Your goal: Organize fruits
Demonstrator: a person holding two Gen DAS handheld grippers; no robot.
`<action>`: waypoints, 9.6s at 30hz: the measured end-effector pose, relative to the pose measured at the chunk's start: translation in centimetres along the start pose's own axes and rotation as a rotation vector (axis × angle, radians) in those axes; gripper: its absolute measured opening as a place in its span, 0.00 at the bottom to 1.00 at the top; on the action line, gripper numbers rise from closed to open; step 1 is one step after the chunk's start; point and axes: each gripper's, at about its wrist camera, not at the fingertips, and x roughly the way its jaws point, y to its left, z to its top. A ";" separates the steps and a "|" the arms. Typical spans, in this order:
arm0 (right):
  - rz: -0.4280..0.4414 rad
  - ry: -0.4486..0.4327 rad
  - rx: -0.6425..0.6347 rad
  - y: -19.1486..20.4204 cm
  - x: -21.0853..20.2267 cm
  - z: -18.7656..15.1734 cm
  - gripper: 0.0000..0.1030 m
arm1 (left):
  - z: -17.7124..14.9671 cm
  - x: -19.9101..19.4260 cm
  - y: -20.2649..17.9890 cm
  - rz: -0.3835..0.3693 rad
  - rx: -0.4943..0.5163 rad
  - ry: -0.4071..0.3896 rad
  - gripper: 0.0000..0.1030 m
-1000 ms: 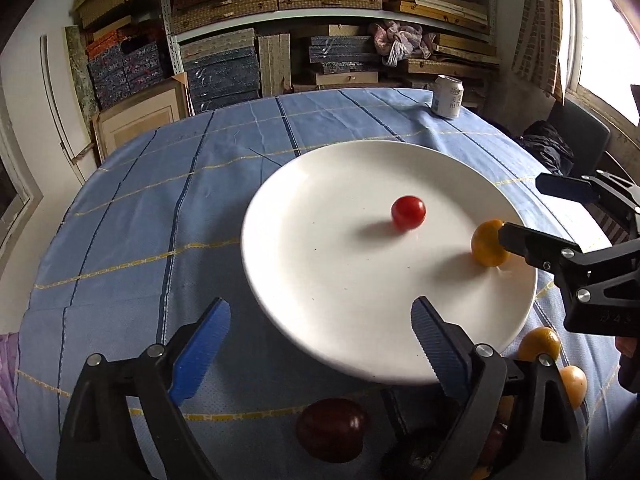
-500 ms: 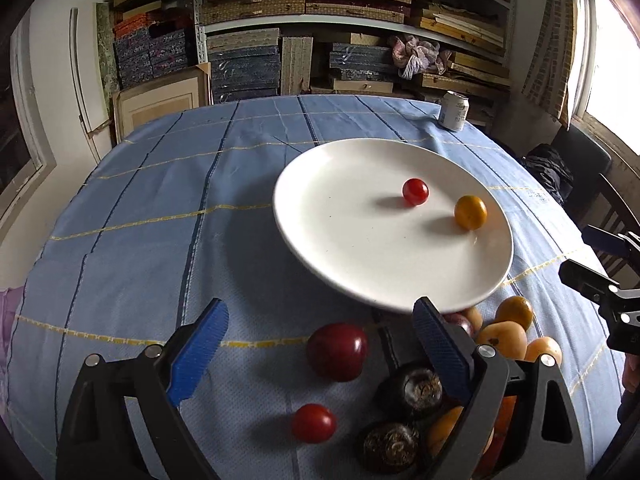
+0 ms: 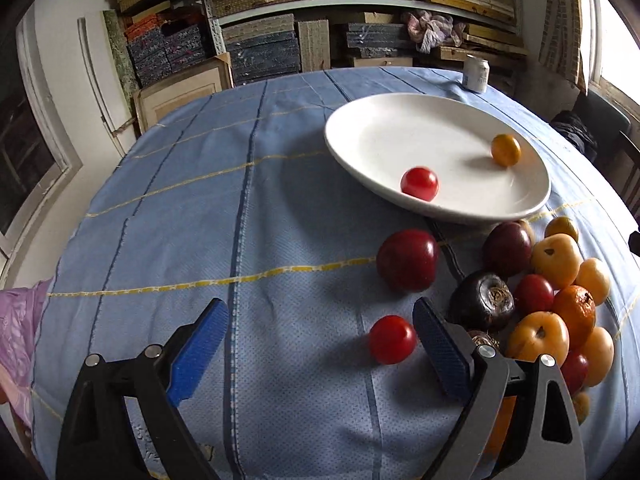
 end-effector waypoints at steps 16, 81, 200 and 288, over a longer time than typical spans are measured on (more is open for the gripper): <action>0.075 0.087 -0.075 2.7 2.7 -1.5 0.85 | -1.2 1.6 -0.5 -0.031 -0.008 0.010 0.92; 0.043 0.095 -0.153 6.8 3.5 -3.1 0.40 | -1.3 0.7 -4.3 -0.121 0.130 -0.042 0.25; 0.135 0.116 -0.161 6.3 4.3 -2.5 0.40 | 1.5 -1.6 -4.4 -0.293 0.084 -0.129 0.26; 0.120 0.033 -0.362 5.4 8.4 4.2 0.96 | 3.7 2.5 -3.9 -0.154 0.245 -0.018 0.93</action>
